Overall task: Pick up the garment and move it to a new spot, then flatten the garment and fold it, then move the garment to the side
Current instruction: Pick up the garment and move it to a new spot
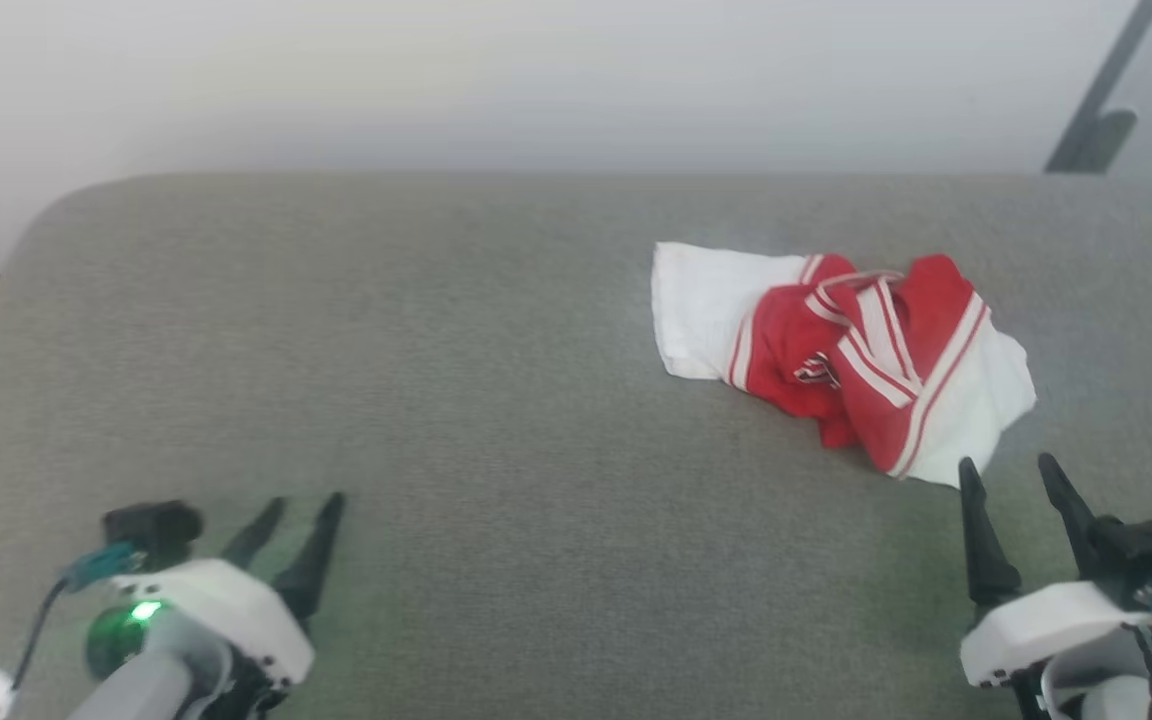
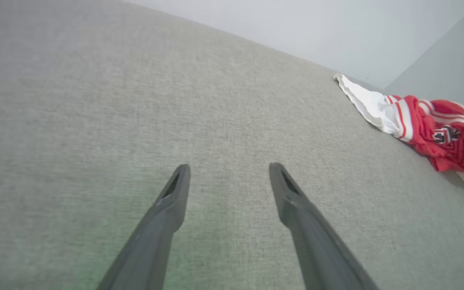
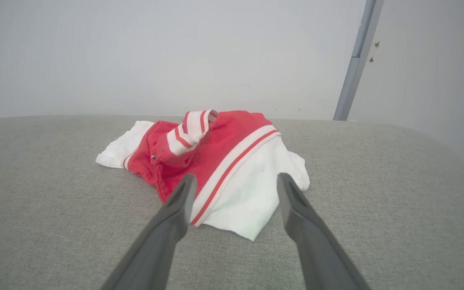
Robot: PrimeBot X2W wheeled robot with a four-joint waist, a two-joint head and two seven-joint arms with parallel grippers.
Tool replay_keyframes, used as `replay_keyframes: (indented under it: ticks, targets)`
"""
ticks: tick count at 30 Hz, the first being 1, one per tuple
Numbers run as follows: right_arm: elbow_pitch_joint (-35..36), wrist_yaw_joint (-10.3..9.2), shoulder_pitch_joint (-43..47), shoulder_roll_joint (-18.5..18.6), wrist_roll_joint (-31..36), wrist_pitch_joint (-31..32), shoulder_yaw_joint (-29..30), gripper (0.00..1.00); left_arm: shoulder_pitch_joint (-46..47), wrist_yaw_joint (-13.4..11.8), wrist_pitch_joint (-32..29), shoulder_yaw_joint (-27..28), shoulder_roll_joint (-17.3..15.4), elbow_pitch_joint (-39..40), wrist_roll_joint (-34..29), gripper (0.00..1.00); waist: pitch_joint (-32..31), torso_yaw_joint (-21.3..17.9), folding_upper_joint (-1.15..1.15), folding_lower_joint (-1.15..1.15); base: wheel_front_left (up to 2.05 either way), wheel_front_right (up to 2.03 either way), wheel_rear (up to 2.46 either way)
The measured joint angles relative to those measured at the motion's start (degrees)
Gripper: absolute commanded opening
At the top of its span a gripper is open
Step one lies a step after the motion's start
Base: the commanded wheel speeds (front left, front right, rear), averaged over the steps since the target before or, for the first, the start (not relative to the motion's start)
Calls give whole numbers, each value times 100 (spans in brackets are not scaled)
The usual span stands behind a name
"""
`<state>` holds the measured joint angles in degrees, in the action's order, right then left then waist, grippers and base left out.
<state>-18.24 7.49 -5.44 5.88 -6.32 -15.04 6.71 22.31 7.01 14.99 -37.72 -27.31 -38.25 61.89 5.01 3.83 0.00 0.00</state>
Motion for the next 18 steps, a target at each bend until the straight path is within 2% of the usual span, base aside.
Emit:
replay_keyframes:
  ticks: [5,10,15,18]
  targets:
    - [29,0,209,130,0,0,96,100,-870,-132,-1,1355,105,659,-946,100,-172,85,0,0,0,0,0]
    - [109,0,302,203,-120,0,280,100,-1687,-365,-1,2427,296,1691,-2425,100,-257,14,0,0,0,0,0]
    - [231,0,355,260,-124,0,396,100,-2304,-292,0,3430,747,2655,-3439,100,-335,-78,0,0,0,0,0]
    - [343,0,376,271,-134,0,427,100,-2518,-211,0,3779,940,3061,-4054,100,-374,-118,0,0,0,0,0]
